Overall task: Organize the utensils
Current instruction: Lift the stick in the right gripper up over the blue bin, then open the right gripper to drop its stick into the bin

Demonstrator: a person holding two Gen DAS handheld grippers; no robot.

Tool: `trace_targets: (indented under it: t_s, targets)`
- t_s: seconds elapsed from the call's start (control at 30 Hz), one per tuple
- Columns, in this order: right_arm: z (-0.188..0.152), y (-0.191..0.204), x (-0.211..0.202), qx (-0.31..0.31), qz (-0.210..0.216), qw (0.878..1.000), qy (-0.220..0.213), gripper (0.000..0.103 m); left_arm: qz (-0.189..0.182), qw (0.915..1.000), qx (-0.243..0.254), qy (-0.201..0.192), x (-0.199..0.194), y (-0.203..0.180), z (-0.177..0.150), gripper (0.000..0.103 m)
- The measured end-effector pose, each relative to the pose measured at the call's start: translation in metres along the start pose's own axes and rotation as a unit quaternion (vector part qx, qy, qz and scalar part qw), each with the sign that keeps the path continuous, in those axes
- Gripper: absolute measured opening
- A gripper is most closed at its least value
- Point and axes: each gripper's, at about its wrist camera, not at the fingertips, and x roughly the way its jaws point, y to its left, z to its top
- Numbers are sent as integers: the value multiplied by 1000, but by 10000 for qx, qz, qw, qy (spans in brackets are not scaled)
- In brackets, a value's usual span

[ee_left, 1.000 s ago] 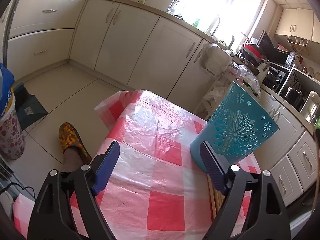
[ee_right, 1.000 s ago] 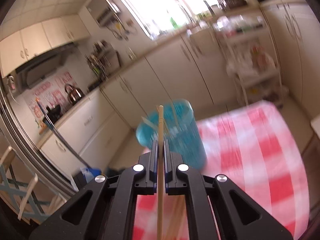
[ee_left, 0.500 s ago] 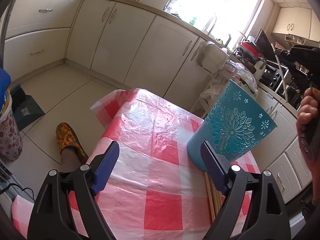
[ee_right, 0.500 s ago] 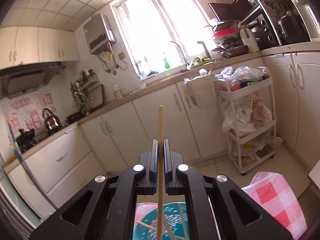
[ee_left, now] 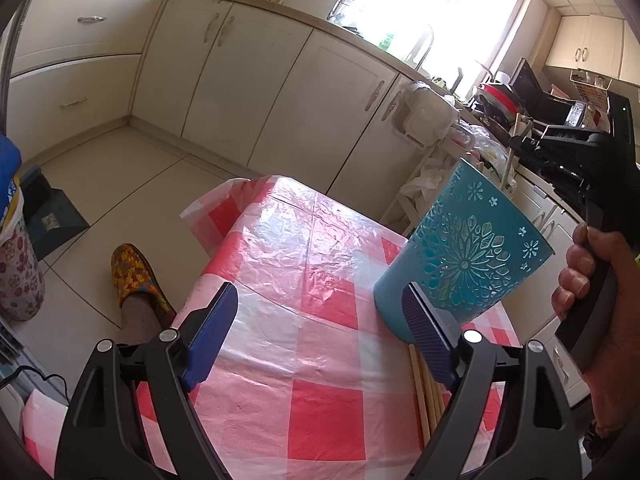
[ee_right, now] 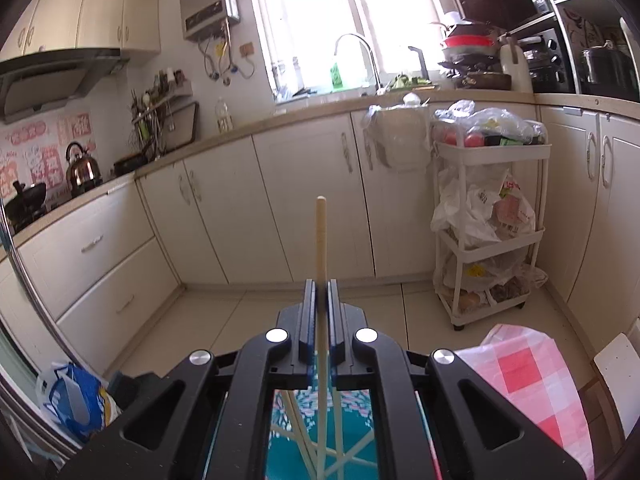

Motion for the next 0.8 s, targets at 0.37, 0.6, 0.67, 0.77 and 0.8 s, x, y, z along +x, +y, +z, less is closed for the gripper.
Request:
trace_targets:
  t_s: [0.37,0.6,0.67,0.77,0.8]
  targets:
    - [-24,-23,-53,182,201,9993,260,34,51,10000,-30,-19,0,2,0,81]
    - [-81,-44,-116,334,137,9972,658,45,150,9999,-10,-42,0,2,0,84]
    - [-110,-47,-122,275,88,9945,1006,45,180,9998,5,-31,0,2,0,85]
    - [-145,-54,-122,332,27,9887,1465,45,253,9997,3,55,2,2,0,86]
    - [-158,-55,-119,399,41,9852,1669,45,280,9995,32,104,3,0,0,86]
